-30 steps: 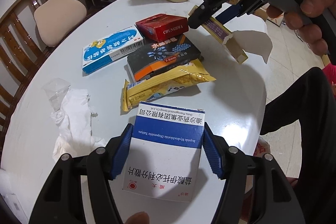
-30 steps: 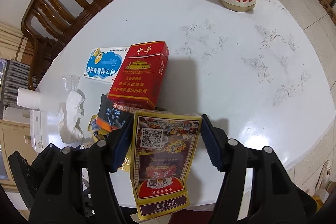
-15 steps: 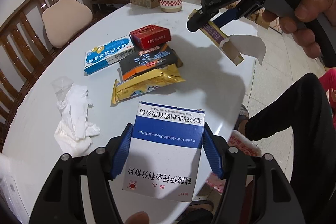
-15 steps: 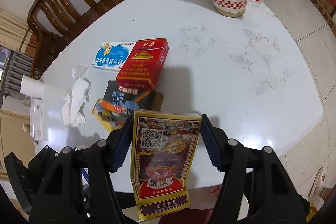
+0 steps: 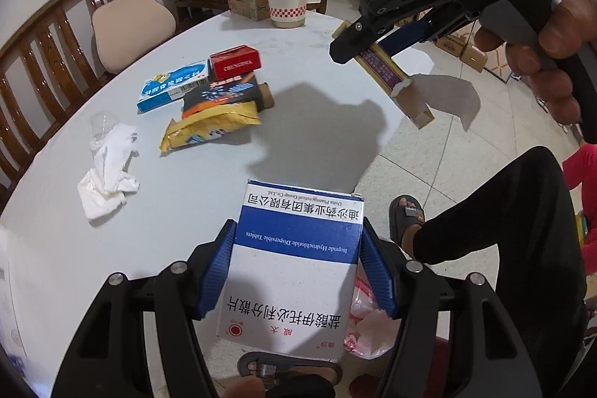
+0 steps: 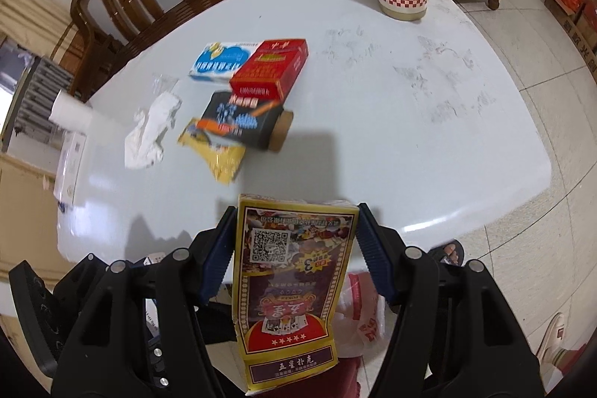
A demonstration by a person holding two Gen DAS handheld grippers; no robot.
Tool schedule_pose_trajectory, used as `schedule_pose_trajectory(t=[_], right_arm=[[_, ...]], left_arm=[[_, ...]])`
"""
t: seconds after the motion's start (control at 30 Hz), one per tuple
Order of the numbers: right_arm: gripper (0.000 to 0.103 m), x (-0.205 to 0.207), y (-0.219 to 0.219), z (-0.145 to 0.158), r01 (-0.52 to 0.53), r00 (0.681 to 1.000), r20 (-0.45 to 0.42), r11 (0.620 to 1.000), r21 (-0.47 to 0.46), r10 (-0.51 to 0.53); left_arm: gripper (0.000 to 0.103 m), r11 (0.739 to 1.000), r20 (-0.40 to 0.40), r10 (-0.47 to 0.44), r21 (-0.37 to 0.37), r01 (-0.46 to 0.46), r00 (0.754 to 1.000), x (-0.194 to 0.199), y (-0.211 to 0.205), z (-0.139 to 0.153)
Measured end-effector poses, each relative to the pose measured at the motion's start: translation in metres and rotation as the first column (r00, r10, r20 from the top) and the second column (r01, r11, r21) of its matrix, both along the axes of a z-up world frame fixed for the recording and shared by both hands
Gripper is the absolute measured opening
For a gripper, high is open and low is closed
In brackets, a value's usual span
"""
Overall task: Collect trash
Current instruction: 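Carry both boxes down over the white-and-red plastic bag on the floor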
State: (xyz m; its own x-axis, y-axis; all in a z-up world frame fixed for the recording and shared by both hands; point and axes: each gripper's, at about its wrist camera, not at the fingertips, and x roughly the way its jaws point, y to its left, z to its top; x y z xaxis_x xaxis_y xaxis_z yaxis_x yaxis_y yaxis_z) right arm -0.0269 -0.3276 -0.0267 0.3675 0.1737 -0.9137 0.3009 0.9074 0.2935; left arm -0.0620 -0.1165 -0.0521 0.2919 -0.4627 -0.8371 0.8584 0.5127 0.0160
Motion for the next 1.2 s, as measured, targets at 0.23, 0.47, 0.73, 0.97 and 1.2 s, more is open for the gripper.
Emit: schedule_pose_trajectory(t=[0.23,0.47,0.73,0.97,1.2], right_arm=[[0.062,-0.040,0.016,0.000,-0.048,0.999,0.006,0.998,-0.032,0.049],[0.062,-0.077,0.031,-0.010,-0.088,0.996,0.003,0.995,-0.055,0.089],[0.062,-0.111,0.045,-0.034,-0.120,0.993,-0.009,0.990,-0.077,0.120],[0.062,-0.129,0.053,-0.075,-0.147,0.988,-0.055,0.985,-0.089,0.142],[0.062,-0.138,0.048,-0.136,-0.130,0.987,-0.111,0.989,-0.077,0.121]], left_arm=[[0.062,0.998,-0.036,0.058,-0.036,-0.059,0.998,-0.033,0.003,-0.016],[0.062,0.989,-0.079,0.126,-0.065,-0.131,0.989,-0.060,0.007,-0.036],[0.062,0.980,-0.103,0.184,-0.052,-0.190,0.978,-0.085,0.005,-0.066],[0.062,0.962,-0.153,0.268,-0.009,-0.272,0.951,-0.094,0.004,-0.102],[0.062,0.940,-0.229,0.341,0.059,-0.336,0.912,-0.103,0.000,-0.153]])
